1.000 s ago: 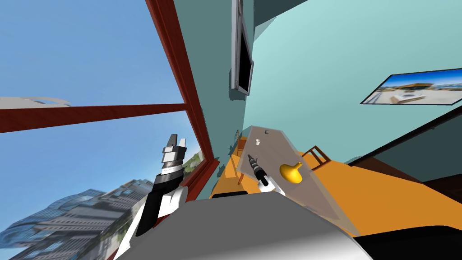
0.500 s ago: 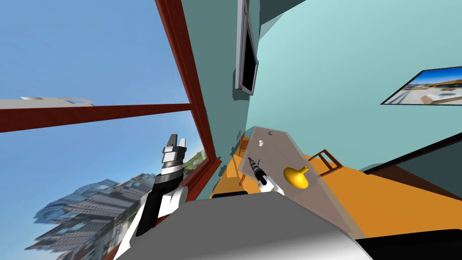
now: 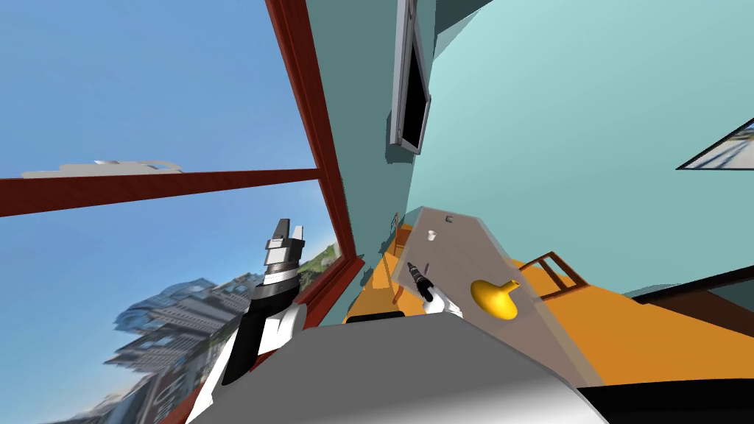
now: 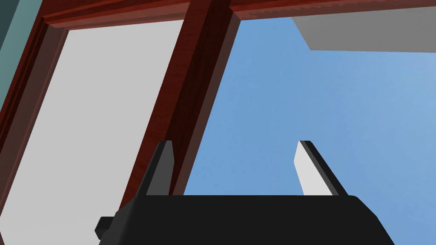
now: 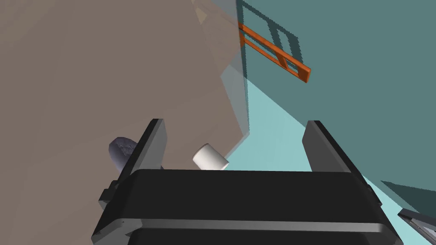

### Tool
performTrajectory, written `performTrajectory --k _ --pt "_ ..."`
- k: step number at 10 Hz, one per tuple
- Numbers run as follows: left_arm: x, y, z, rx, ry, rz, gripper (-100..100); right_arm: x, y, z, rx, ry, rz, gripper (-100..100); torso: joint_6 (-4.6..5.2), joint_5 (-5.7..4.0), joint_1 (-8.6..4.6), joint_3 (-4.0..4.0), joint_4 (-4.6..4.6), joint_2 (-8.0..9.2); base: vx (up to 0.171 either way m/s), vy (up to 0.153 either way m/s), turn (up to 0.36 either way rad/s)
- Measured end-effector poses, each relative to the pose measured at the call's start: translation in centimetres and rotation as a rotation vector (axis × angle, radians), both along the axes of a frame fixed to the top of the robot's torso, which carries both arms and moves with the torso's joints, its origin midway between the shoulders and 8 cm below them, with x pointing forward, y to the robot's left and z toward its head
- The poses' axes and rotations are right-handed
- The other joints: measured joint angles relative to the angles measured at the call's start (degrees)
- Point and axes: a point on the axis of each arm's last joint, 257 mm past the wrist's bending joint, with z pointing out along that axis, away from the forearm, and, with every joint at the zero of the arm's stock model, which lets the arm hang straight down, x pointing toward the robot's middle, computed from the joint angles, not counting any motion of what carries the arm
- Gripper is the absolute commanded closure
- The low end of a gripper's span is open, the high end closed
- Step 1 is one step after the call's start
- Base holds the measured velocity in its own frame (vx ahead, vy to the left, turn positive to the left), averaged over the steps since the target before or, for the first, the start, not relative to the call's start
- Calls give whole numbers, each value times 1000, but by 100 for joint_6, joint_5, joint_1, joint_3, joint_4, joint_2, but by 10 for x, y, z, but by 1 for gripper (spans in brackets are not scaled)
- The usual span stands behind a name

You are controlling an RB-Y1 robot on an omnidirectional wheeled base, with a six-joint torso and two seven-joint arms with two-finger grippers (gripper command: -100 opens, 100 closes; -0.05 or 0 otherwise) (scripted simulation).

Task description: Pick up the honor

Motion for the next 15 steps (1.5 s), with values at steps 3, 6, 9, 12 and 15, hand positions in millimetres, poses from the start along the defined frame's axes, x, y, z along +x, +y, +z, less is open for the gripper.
performTrajectory --k 3,6,9,12,15 --pt "0 -1 0 -1 0 -2 0 -18 -27 -28 -92 99 -24 -100 -9 7 28 4 3 5 3 -7 104" --pt "0 -1 0 -1 0 -3 0 -30 -48 -45 -146 162 -41 -100 -13 10 36 6 4 7 1 -3 78" --pt "0 -1 0 -1 0 -4 0 -42 -70 -62 -211 228 -63 -100 -13 13 46 6 4 9 2 -5 122" --pt "0 -2 0 -1 1 -5 0 -61 -109 -73 -310 308 -95 -100 -17 15 57 7 5 9 2 -8 138" --pt "0 -2 0 -1 1 -5 0 -77 -138 -82 -391 369 -119 -100 -19 17 61 8 6 10 1 -3 70"
